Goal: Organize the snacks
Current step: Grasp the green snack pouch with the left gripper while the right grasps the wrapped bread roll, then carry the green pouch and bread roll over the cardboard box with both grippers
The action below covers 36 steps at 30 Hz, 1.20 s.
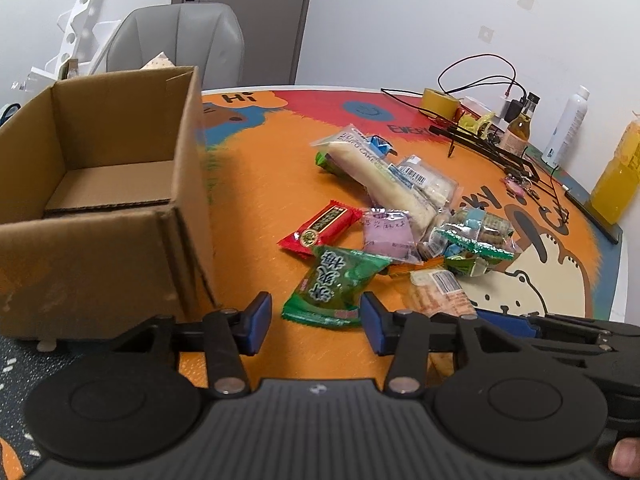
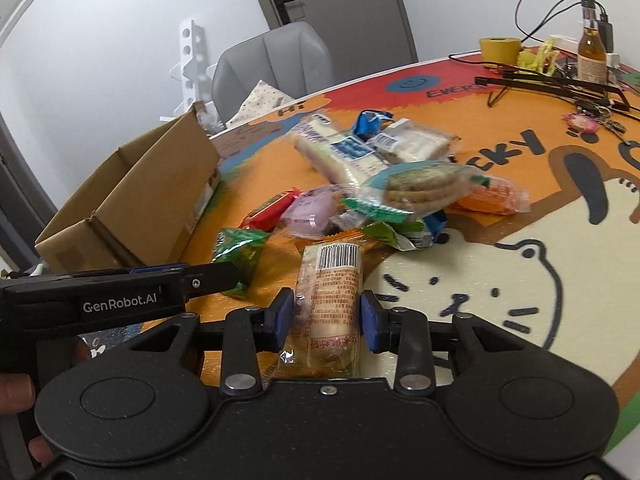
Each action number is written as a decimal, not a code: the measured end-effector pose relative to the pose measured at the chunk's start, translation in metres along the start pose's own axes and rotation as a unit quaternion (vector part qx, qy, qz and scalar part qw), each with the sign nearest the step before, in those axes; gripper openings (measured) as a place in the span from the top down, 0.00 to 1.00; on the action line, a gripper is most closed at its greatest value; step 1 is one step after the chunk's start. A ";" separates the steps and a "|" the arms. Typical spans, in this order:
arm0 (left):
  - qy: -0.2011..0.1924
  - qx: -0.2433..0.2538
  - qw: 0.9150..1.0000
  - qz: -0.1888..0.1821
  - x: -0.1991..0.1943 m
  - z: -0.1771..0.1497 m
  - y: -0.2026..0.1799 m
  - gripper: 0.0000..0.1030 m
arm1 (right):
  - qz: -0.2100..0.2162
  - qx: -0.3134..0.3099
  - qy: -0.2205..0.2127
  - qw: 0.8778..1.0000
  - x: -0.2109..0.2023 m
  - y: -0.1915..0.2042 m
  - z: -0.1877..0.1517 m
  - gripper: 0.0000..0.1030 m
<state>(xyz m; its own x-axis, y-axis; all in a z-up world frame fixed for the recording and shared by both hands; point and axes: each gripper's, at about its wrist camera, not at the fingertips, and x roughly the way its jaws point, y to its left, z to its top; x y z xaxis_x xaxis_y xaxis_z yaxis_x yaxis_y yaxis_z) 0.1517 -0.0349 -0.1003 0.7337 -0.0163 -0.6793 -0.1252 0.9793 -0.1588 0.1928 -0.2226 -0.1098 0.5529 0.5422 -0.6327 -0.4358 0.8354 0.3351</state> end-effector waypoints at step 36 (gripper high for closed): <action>-0.035 0.010 0.999 -0.018 -0.031 -0.003 0.004 0.72 | -0.043 -0.014 -0.040 0.998 -0.026 0.032 -0.005 0.68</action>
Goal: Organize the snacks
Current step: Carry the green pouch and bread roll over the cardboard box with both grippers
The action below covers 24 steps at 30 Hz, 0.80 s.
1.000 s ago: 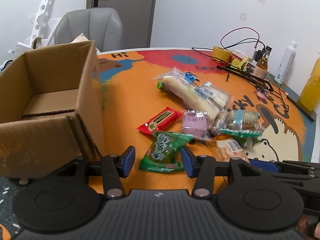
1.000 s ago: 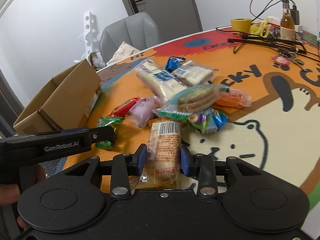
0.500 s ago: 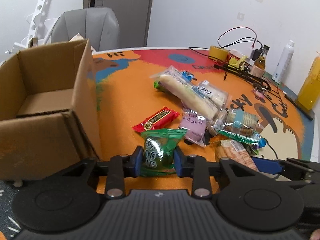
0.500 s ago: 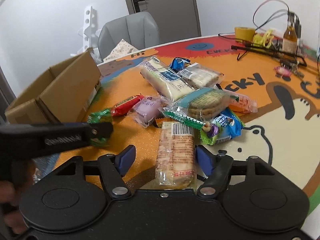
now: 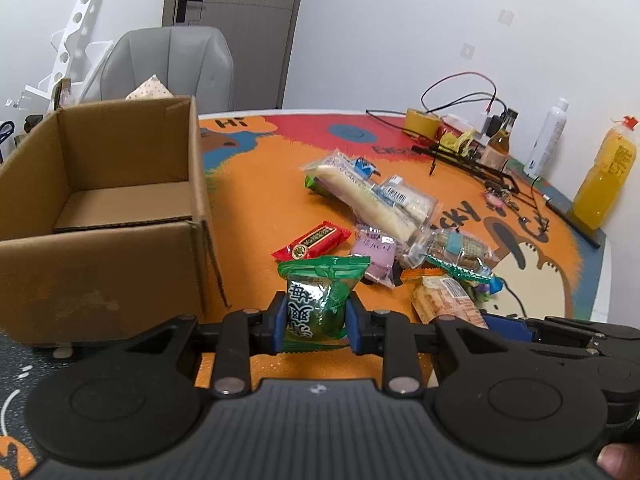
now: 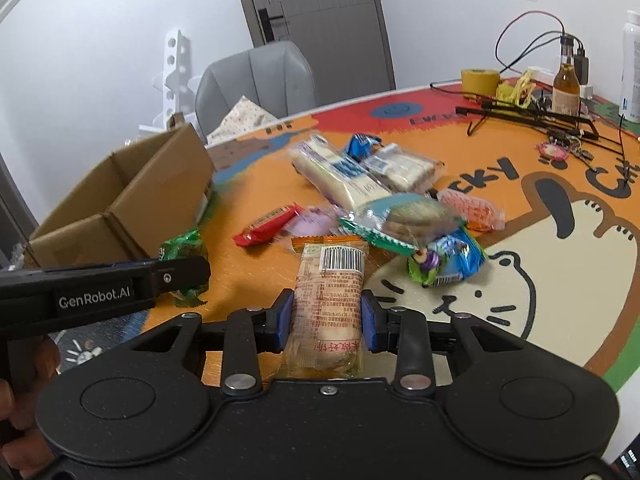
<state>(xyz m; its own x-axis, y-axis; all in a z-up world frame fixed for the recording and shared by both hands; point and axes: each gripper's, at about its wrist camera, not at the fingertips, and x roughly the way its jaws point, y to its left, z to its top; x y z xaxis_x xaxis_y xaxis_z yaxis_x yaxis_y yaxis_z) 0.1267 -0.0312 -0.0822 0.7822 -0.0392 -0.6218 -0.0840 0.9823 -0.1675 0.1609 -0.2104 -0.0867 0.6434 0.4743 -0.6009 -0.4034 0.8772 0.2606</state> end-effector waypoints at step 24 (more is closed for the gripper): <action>-0.073 0.004 0.997 0.002 -0.063 0.026 0.025 0.72 | 0.027 -0.011 -0.056 0.998 -0.023 0.040 0.035 0.68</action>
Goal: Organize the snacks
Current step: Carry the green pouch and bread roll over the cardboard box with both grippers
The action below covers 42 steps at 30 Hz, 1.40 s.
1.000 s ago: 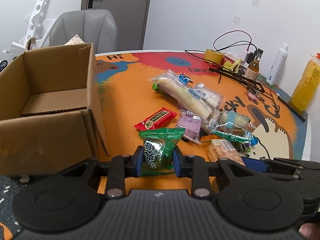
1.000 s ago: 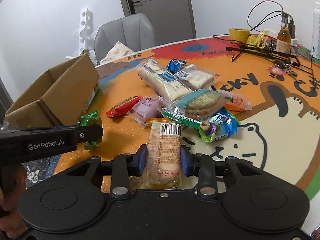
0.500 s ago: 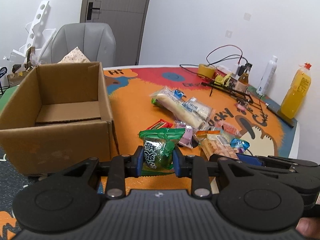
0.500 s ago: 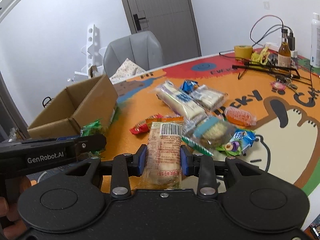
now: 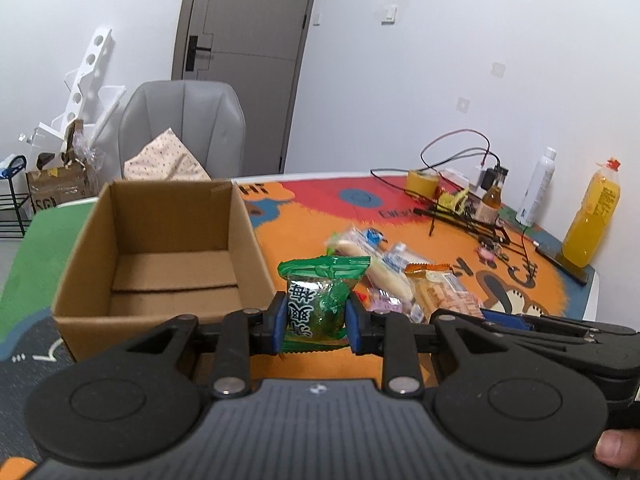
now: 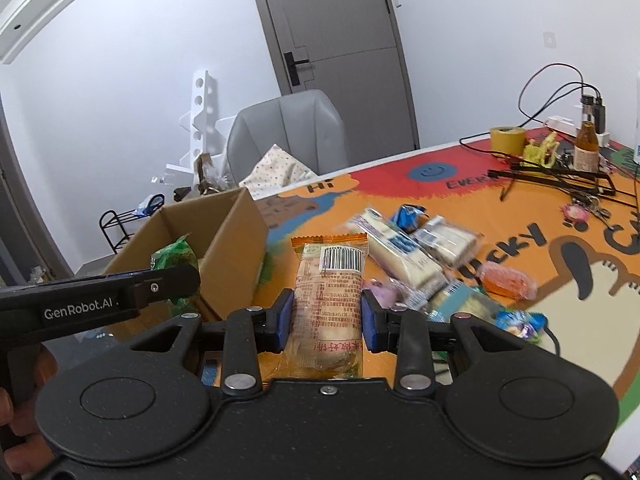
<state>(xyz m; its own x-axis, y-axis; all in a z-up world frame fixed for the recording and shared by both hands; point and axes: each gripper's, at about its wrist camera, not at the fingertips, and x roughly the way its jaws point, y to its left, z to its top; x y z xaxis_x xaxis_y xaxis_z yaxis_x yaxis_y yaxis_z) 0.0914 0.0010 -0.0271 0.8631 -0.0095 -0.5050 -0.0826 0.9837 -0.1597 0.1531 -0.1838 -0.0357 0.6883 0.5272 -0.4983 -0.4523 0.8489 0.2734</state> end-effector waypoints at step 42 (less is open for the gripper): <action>0.027 -0.064 0.995 0.068 0.022 0.041 0.131 0.69 | 0.078 -0.025 0.021 0.996 0.099 0.102 0.049 0.68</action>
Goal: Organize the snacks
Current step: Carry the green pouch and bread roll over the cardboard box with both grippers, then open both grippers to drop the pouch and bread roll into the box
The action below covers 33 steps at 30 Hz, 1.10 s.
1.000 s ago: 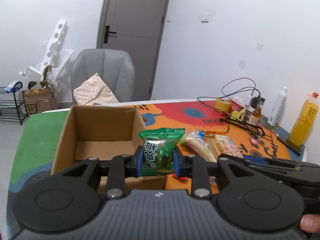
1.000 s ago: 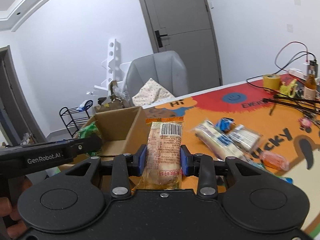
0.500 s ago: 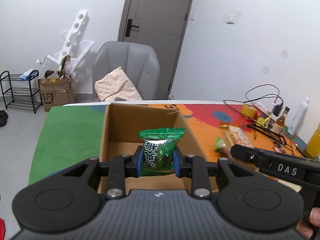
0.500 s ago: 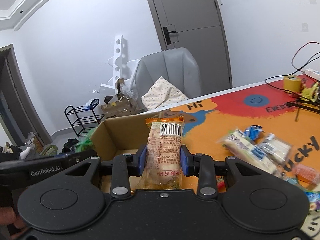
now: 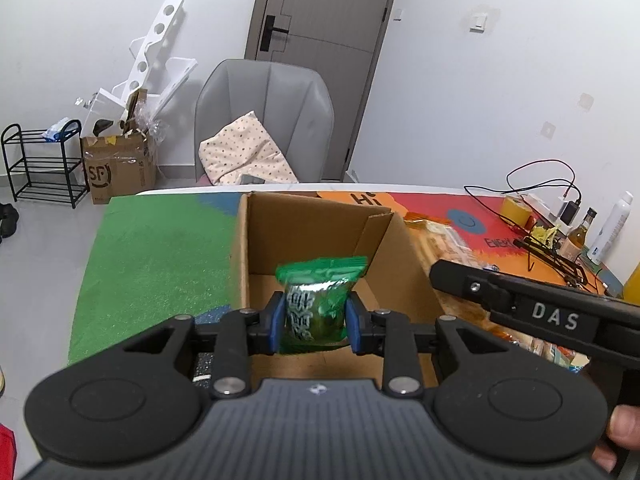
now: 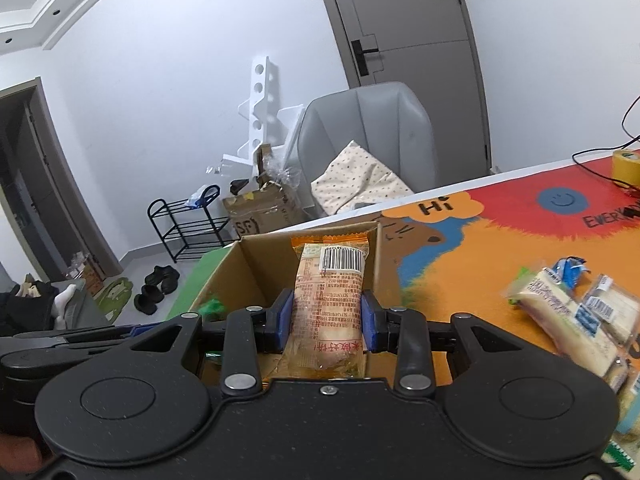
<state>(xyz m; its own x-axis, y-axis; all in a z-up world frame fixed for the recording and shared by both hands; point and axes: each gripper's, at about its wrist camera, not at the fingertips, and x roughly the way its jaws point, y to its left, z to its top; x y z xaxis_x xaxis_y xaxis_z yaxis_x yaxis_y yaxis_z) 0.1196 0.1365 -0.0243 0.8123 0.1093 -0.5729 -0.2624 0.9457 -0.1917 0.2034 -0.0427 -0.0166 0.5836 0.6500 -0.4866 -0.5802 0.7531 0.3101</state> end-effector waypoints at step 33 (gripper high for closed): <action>-0.026 0.013 0.999 0.019 -0.041 -0.027 -0.060 0.07 | -0.042 0.039 -0.038 0.998 -0.095 -0.062 -0.029 0.09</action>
<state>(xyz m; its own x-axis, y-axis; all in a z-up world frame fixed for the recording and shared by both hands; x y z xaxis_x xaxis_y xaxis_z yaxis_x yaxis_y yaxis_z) 0.0881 0.0668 -0.0114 0.8277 0.1606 -0.5378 -0.2805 0.9483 -0.1485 0.1672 -0.1538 -0.0138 0.6710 0.5885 -0.4510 -0.4839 0.8085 0.3350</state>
